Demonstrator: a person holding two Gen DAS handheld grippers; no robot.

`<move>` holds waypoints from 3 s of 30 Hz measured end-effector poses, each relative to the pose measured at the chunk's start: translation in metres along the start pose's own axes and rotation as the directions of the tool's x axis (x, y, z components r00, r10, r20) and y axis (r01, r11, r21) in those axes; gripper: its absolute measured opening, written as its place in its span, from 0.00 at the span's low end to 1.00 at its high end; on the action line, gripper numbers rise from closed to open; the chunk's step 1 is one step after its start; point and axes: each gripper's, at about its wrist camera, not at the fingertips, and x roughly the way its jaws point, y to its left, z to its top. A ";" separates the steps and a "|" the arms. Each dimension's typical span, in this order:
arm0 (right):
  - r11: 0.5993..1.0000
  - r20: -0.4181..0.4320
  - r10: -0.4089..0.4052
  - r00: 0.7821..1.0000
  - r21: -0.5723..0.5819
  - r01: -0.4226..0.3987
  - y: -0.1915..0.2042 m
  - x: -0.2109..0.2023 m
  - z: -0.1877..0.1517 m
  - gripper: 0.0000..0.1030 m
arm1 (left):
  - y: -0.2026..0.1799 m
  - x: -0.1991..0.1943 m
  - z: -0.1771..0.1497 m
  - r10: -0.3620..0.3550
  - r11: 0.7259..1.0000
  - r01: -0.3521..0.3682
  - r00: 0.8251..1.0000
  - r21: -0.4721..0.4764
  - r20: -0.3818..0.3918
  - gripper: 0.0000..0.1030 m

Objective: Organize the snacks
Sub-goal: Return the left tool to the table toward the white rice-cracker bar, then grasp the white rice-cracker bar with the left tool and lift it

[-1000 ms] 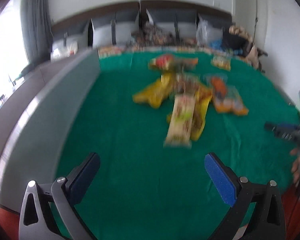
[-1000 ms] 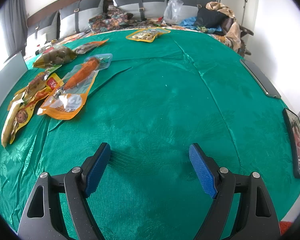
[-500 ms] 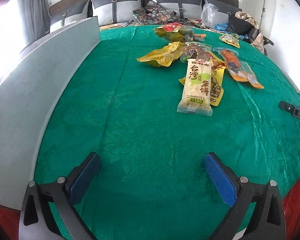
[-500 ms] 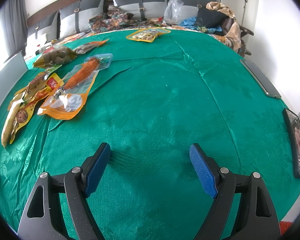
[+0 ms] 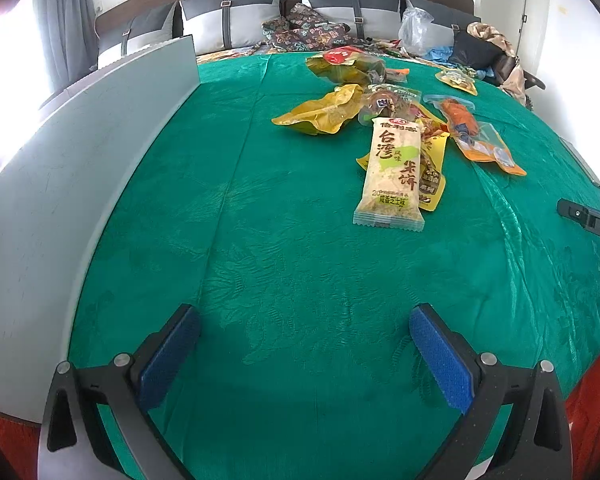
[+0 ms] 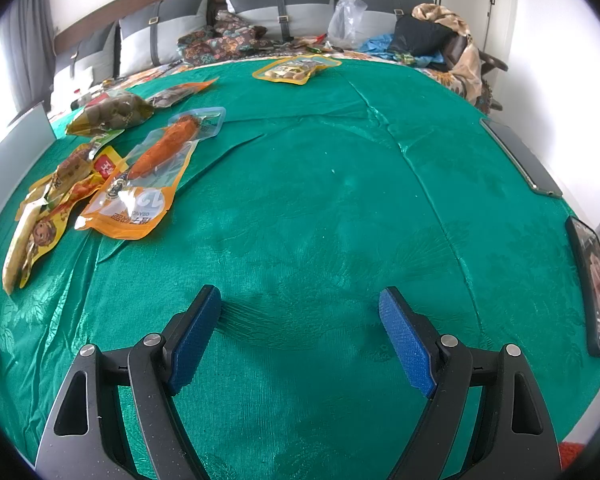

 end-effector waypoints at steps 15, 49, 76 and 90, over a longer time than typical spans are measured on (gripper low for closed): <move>1.000 0.000 -0.001 1.000 0.000 0.001 0.000 0.000 0.000 0.82 | 0.001 0.001 0.002 -0.008 1.000 0.008 1.000 0.010 -0.031 1.00; 1.000 -0.001 -0.001 1.000 0.001 0.001 0.000 0.001 0.000 0.82 | -0.007 -0.005 0.001 -0.070 0.996 0.074 0.994 0.047 -0.084 1.00; 1.000 -0.002 -0.002 1.000 0.001 0.002 0.000 0.001 0.000 0.82 | 0.010 0.016 0.079 -0.235 0.971 0.230 0.966 -0.062 -0.103 0.99; 1.000 -0.002 -0.003 1.000 0.001 0.003 0.000 0.001 0.000 0.82 | -0.016 0.052 0.096 -0.218 0.976 0.219 0.965 -0.008 -0.148 0.88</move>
